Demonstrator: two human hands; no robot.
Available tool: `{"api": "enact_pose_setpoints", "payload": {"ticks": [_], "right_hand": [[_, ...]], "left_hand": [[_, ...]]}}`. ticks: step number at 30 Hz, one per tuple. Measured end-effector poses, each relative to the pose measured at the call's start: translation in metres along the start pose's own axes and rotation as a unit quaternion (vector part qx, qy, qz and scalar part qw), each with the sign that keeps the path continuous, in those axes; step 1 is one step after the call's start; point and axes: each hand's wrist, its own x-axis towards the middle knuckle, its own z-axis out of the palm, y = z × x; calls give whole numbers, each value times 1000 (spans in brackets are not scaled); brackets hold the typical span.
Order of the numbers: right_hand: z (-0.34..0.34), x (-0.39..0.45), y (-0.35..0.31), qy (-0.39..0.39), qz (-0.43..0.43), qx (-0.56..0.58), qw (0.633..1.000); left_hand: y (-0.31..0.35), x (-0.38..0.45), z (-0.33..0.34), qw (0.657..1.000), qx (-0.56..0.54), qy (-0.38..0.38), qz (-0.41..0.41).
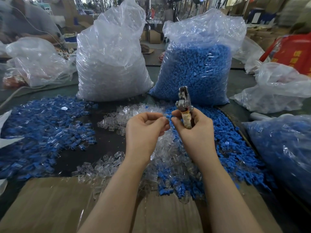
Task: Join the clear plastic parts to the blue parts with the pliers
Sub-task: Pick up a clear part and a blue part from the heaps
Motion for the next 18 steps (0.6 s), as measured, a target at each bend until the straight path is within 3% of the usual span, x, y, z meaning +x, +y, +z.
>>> {"api": "enact_pose_setpoints", "payload": {"ticks": [9,14,18], "right_hand": [[5,-1,5,38,6,-41,998],[5,0,5,20,29,-22,999],[2,-1,3,-11,28,-6,1000]], "left_hand": [[-3,-2,3,984,138,24,110],[-5,-5,4,965,193,33,175],[-7,-4,3,962,200,38,179]]}}
